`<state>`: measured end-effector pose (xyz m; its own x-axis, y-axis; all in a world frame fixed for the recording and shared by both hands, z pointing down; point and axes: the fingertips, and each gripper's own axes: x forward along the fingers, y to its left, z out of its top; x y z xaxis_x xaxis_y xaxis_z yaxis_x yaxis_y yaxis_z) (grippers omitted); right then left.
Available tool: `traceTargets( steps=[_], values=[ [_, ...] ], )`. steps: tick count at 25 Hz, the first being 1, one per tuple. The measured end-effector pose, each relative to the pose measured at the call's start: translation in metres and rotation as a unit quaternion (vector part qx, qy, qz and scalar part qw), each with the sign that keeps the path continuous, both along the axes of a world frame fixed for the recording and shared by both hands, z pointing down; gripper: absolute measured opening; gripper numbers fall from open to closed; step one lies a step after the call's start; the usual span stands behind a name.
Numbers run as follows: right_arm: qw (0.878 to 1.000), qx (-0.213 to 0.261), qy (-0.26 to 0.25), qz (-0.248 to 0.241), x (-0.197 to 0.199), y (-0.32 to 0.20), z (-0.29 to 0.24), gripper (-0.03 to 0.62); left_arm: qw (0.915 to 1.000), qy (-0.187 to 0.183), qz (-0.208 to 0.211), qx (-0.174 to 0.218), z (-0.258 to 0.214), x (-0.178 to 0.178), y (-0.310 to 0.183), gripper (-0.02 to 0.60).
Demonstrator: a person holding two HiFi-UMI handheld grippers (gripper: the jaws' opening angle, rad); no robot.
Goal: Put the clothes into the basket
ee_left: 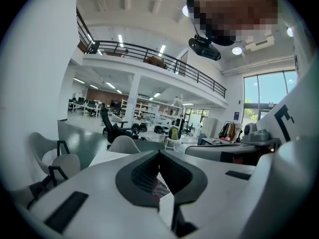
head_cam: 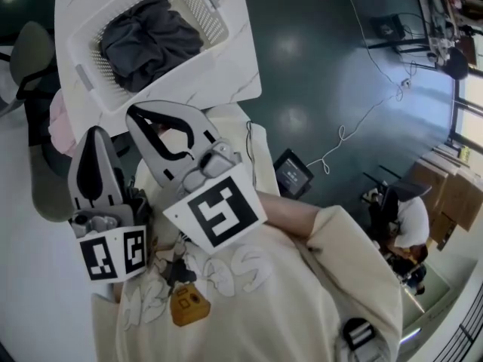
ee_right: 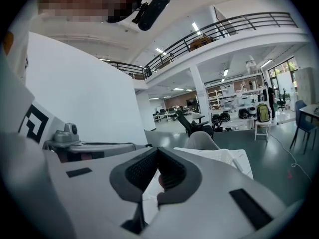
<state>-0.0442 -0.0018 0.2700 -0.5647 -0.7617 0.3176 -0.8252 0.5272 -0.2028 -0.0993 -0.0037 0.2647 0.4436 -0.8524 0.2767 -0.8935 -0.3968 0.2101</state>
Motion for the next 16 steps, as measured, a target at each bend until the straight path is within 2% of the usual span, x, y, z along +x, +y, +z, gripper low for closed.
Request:
traceTargets(
  steps=[16],
  values=[
    [1.0,0.001,-0.001,0.009,0.015,-0.003,0.002,0.006,0.9999,0.008,0.013,0.001,0.0,0.018,-0.001,0.009]
  ],
)
